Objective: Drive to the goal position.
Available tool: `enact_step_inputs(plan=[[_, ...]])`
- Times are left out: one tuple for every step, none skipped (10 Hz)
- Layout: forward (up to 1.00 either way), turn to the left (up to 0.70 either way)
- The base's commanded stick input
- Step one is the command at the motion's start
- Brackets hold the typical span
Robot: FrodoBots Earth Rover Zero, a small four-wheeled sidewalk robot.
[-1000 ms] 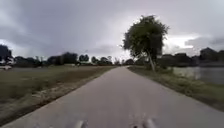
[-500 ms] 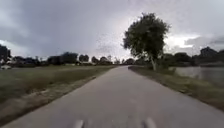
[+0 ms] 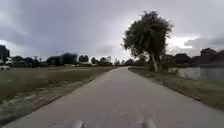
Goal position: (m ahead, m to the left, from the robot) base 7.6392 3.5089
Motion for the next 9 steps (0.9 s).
enact_step_inputs(plan=[[1.00, 0.00], [1.00, 0.00], [1.00, 0.00], [1.00, 0.00], [1.00, 0.00], [1.00, 0.00], [1.00, 0.00], [1.00, 0.00], [1.00, 0.00]])
